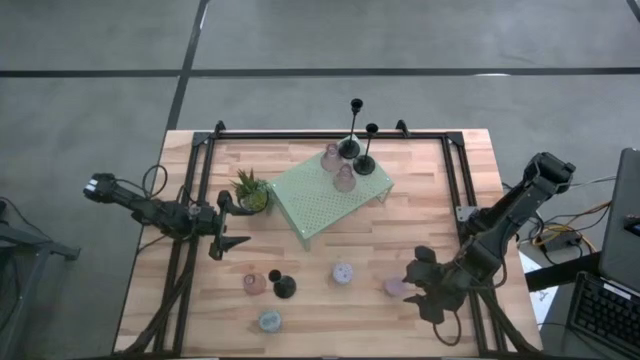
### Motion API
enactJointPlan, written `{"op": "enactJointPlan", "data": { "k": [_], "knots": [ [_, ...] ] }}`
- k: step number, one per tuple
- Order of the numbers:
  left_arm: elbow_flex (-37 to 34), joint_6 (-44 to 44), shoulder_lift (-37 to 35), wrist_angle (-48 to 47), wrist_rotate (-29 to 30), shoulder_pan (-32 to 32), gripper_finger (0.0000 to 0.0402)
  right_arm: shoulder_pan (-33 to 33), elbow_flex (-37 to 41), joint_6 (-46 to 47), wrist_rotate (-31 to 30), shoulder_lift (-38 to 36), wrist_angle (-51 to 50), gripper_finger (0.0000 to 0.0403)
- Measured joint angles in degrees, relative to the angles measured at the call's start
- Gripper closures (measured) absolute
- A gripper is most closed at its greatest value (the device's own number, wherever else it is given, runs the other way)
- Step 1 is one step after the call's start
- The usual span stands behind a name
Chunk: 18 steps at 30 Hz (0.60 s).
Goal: Pick & Place candle stick holders
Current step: Put the pink glass candle holder on the shelf aligned with the other pink glass candle holder
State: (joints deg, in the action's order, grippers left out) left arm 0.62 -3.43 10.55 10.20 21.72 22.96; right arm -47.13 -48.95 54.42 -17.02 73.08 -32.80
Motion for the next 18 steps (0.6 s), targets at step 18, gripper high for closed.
{"op": "enactJointPlan", "data": {
  "k": [18],
  "knots": [
    [0.00,-0.01,0.00,0.00,0.00,0.00,0.0067,-0.24,4.98,-9.89,-11.24,0.00,12.49,0.0162]
  ]
}}
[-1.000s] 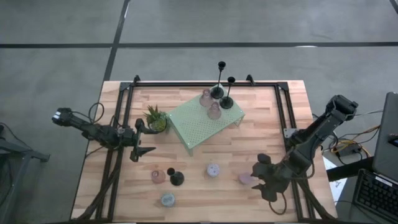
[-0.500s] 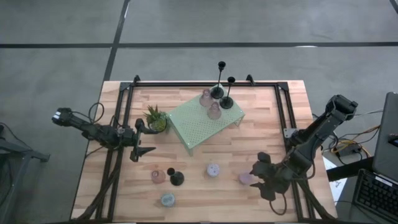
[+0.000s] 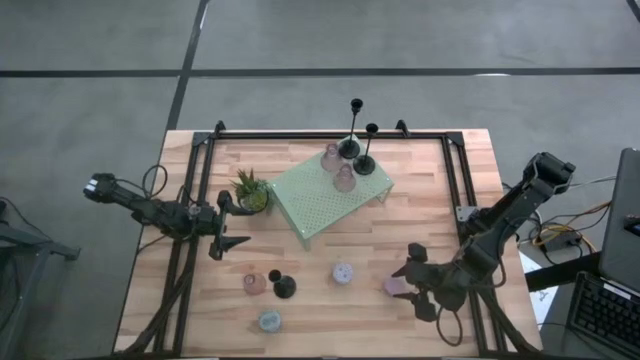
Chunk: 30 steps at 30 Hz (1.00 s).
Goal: Pick & Place candle stick holders
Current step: Put the pink glass candle holder on the shelf aligned with the other pink glass candle holder
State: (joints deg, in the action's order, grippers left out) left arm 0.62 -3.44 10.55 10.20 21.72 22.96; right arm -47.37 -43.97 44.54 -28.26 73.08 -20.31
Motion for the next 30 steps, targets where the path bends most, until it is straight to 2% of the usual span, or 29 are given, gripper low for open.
{"op": "enactJointPlan", "data": {
  "k": [4,14,19,23,27,30],
  "knots": [
    [0.01,0.02,0.00,0.00,0.01,0.01,0.0067,-0.02,0.32,0.02,-0.98,0.00,0.40,0.0165],
    [0.02,-0.07,0.01,1.03,0.01,0.00,0.0067,0.02,2.14,-1.36,-8.03,0.00,2.98,0.0164],
    [0.02,-2.93,0.00,9.60,0.04,0.00,0.0067,0.02,3.03,-1.13,-8.32,0.00,3.19,0.0166],
    [0.01,-8.63,-0.04,20.45,0.23,0.00,0.0067,0.02,3.60,-0.07,-9.46,0.00,3.39,0.0173],
    [0.01,-6.99,-0.07,31.44,0.23,0.00,0.0067,0.02,3.74,0.07,-9.48,0.00,3.73,0.0177],
    [0.02,-5.26,-0.07,35.46,0.24,0.00,0.0067,0.02,3.74,-0.31,-9.48,0.00,4.60,0.0177]
  ]
}}
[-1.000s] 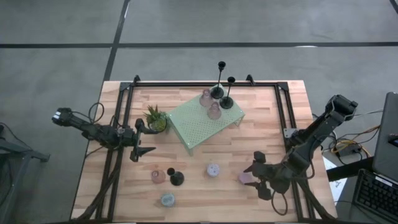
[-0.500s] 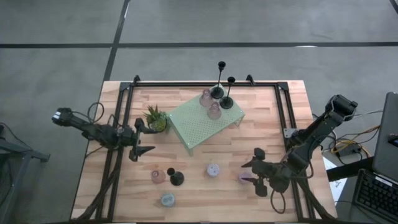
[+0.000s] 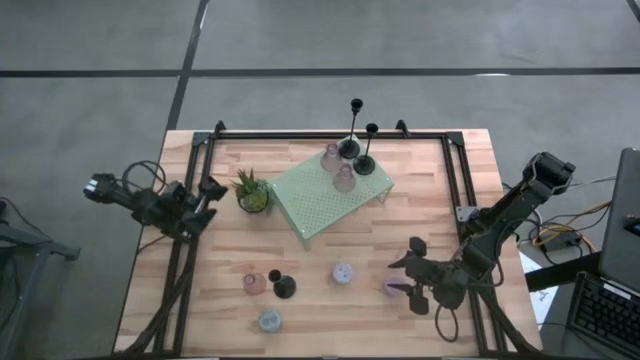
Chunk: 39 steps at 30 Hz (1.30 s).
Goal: Pick & Place candle stick holders
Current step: Put the pink glass candle holder on the shelf aligned with the other pink glass candle holder
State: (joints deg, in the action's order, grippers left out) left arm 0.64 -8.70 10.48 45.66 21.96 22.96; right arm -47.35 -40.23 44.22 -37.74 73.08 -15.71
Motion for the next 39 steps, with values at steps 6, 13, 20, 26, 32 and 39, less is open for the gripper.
{"op": "enactJointPlan", "data": {
  "k": [6,13,20,26,32,39],
  "knots": [
    [-0.01,0.06,0.00,-2.66,-0.74,0.02,0.0067,0.00,0.00,-0.71,-1.46,0.00,0.31,0.0179],
    [0.00,-2.98,1.82,-5.14,-20.00,0.23,0.0067,0.02,0.00,-0.74,-1.54,0.00,0.33,0.0177],
    [0.26,-8.36,10.89,-4.52,-18.12,0.65,0.0067,0.20,0.00,-0.89,-4.48,0.00,0.67,0.0179],
    [10.25,-12.06,18.99,-21.47,-13.48,3.02,0.0088,0.20,0.00,-0.88,-4.48,0.00,0.75,0.0177],
    [26.66,-23.71,25.60,-60.80,-4.59,7.39,0.0117,0.13,0.00,-0.49,-4.46,0.00,1.12,0.0177],
    [30.82,-42.44,32.78,-78.35,-0.79,15.88,0.0129,0.11,0.10,0.61,-4.41,0.00,1.14,0.0182]
  ]
}}
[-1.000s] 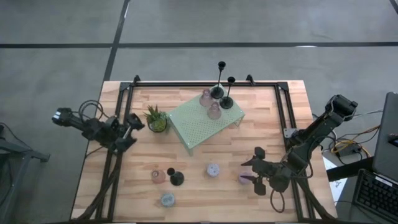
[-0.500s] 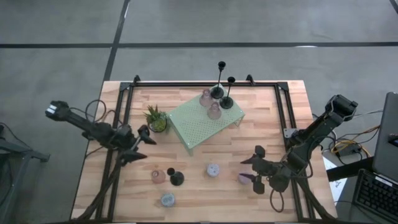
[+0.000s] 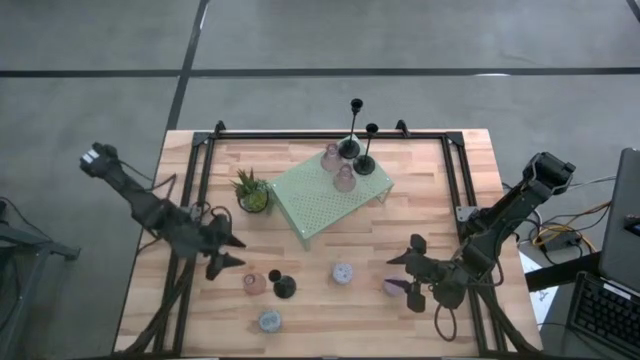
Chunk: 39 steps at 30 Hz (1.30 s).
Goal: Pick & Place candle stick holders
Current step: Put the pink glass candle holder on the shelf aligned with the other pink glass candle holder
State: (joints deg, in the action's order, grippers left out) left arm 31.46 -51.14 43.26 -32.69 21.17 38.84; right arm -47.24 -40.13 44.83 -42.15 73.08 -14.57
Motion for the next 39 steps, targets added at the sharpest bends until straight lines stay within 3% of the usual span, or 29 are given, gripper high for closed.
{"op": "enactJointPlan", "data": {
  "k": [10,15,25,39],
  "knots": [
    [-1.18,-17.40,7.38,-0.01,5.44,14.70,0.0129,0.00,0.05,0.07,0.11,0.00,0.04,0.0181],
    [-2.99,-19.96,11.93,7.12,11.13,18.50,0.0129,0.04,0.05,0.16,0.11,0.00,0.07,0.0181],
    [-3.83,-22.72,25.04,12.35,12.73,19.47,0.0129,0.04,0.12,-0.29,0.10,0.00,0.26,0.0181],
    [-3.50,-19.42,31.21,23.03,22.17,19.53,0.0129,0.26,0.12,-0.47,0.08,0.00,0.33,0.0181]
  ]
}}
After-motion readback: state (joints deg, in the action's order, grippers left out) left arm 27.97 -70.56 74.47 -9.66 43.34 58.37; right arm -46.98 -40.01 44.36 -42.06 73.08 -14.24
